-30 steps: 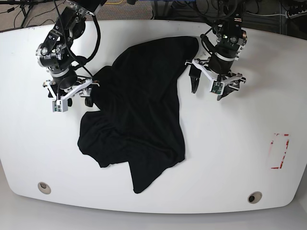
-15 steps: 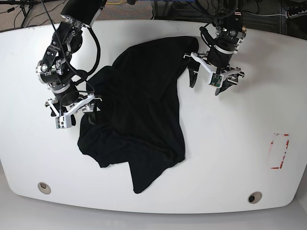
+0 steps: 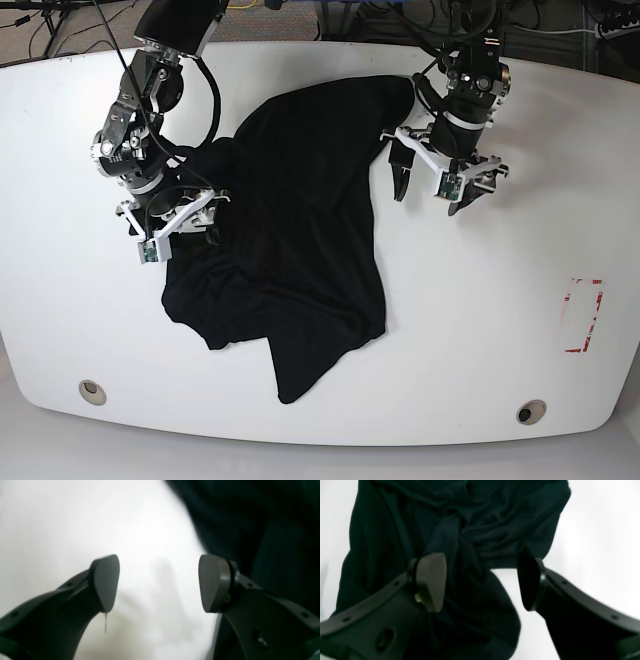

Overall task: Fold the T-shirt properly
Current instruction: 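Position the right gripper over the shirt edge and close on the fabric, then hold the shirt with the right gripper and drag it toward the right arm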

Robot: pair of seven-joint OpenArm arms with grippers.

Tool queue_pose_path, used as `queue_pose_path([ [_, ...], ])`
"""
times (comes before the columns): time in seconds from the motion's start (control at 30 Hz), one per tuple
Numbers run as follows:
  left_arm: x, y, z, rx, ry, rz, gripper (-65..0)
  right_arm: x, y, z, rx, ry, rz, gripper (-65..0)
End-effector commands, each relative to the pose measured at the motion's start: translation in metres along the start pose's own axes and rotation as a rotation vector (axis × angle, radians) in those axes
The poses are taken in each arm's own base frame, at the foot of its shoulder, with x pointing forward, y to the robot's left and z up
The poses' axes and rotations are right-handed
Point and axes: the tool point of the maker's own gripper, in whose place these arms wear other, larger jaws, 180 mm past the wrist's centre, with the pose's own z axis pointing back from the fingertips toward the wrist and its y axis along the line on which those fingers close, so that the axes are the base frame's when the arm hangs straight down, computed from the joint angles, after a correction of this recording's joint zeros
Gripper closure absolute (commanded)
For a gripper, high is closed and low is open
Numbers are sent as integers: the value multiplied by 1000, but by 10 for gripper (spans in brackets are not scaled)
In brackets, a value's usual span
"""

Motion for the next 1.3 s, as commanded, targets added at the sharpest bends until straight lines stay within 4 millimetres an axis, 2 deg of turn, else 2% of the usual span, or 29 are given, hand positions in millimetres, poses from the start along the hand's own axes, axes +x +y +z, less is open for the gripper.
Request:
queue_pose_path([
  [0.0,8,-1,1,-4,-29,-1,-463,11,6,-2,26,-34,8,-430],
  [0.07,5,3,2,1,-27,-12,-462,10,19,-7,55,-34,0,-427],
  [0.33,5,7,4,10,-30,-16,-464,10,37,-13,97,-30,2,-430],
  [0.4,7,9,6,13,-36,-28,-464,8,46,-20,115,-15,6,-430],
  [0.67,8,11,7,16,-40,-31,-463,9,44,-23,111,-19,6,-431],
  [1.0,8,-6,5,-38,-42,-50,-465,8,7,-8,34,-38,-39,-428],
  [1.07,12,-22,4,-83,-53,-71,-466,4,-23,-1,-18,-43,-82,-432],
  [1.27,14,-36,2,-122,-65,-83,-466,-6,-55,5,-55,-37,-129,-436],
])
